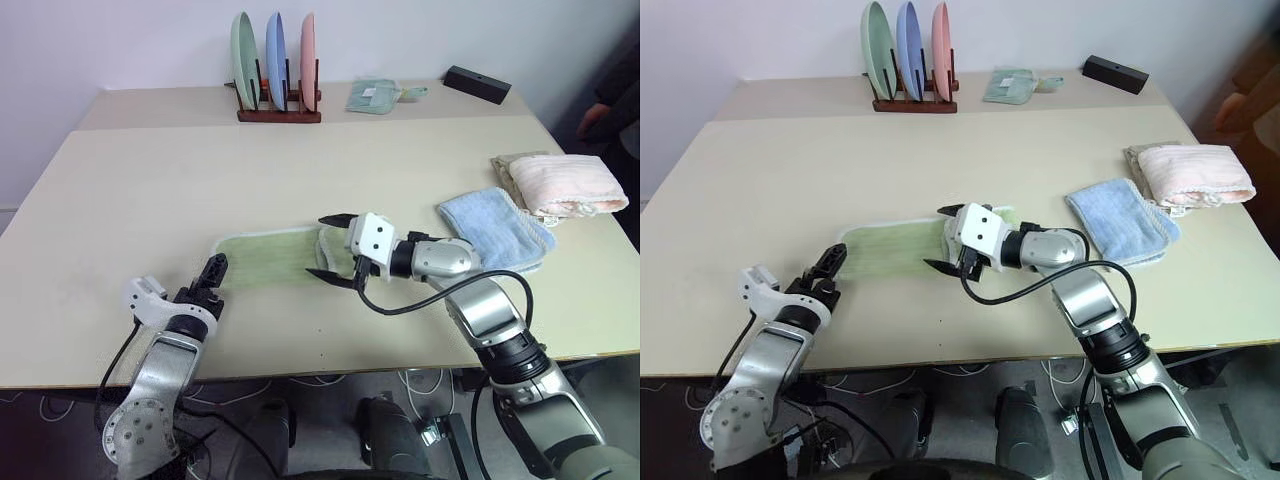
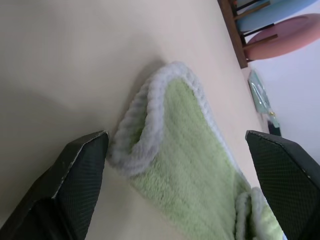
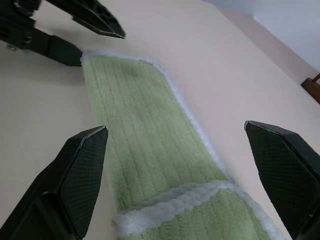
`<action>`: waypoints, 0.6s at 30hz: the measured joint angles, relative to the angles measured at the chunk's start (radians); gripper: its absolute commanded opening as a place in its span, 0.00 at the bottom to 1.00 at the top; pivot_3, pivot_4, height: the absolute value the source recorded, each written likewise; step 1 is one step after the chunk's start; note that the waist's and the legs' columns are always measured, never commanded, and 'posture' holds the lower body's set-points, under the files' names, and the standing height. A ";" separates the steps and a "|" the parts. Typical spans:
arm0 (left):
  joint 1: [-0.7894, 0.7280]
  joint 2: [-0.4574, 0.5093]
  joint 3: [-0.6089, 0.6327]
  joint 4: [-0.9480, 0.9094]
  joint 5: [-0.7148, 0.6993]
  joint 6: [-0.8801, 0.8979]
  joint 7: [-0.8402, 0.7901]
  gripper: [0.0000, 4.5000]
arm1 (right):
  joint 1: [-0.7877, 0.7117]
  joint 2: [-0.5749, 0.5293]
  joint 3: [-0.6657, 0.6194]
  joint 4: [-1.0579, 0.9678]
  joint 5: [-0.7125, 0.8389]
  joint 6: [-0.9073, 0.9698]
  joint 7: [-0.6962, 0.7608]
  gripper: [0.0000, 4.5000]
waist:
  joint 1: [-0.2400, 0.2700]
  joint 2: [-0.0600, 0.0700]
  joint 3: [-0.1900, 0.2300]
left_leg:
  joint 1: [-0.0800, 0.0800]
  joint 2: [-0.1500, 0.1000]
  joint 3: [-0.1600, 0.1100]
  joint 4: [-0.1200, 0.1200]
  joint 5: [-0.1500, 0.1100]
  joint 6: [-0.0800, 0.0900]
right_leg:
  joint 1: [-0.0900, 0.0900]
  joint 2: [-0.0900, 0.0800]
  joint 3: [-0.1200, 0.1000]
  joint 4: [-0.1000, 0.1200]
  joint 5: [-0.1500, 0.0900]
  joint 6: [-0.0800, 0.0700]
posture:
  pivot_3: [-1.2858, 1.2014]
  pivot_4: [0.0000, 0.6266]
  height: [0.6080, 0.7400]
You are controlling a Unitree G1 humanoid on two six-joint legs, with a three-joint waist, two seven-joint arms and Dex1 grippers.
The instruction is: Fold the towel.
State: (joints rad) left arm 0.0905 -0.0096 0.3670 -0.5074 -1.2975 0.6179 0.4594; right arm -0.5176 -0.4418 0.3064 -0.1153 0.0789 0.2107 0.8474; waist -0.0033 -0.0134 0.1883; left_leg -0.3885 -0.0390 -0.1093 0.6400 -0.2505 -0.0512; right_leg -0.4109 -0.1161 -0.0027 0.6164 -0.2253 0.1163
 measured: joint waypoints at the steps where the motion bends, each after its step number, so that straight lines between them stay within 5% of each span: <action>1: -0.006 0.003 0.000 0.012 -0.001 0.000 0.005 0.60 | 0.000 0.000 0.000 -0.001 -0.003 0.000 -0.001 1.00 | 0.002 0.000 0.000 | 0.000 0.000 0.000 0.000 0.000 0.000 | 0.000 0.000 0.000 0.000 0.000 0.000 | 0.52 0.24 1.00; 6: -0.013 0.013 -0.028 0.025 -0.025 0.001 0.012 0.05 | 0.015 -0.001 0.001 -0.020 -0.019 0.000 -0.005 1.00 | 0.009 0.000 0.000 | -0.001 0.000 0.000 0.000 0.000 0.000 | 0.000 0.000 0.000 -0.001 0.000 0.000 | 0.52 0.24 1.00; 18: -0.025 0.170 0.043 -0.047 -0.075 -0.087 -0.036 0.02 | 0.027 -0.001 0.003 -0.039 -0.031 0.001 -0.006 1.00 | 0.010 -0.001 0.000 | -0.001 0.000 0.000 0.000 0.000 0.000 | -0.001 0.000 0.000 -0.001 0.000 0.000 | 0.52 0.24 1.00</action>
State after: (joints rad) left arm 0.0652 0.1602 0.4102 -0.5540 -1.3726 0.5308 0.4237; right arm -0.4911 -0.4429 0.3094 -0.1542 0.0475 0.2120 0.8417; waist 0.0070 -0.0139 0.1887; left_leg -0.3891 -0.0387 -0.1094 0.6397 -0.2506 -0.0514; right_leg -0.4116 -0.1156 -0.0027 0.6152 -0.2255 0.1159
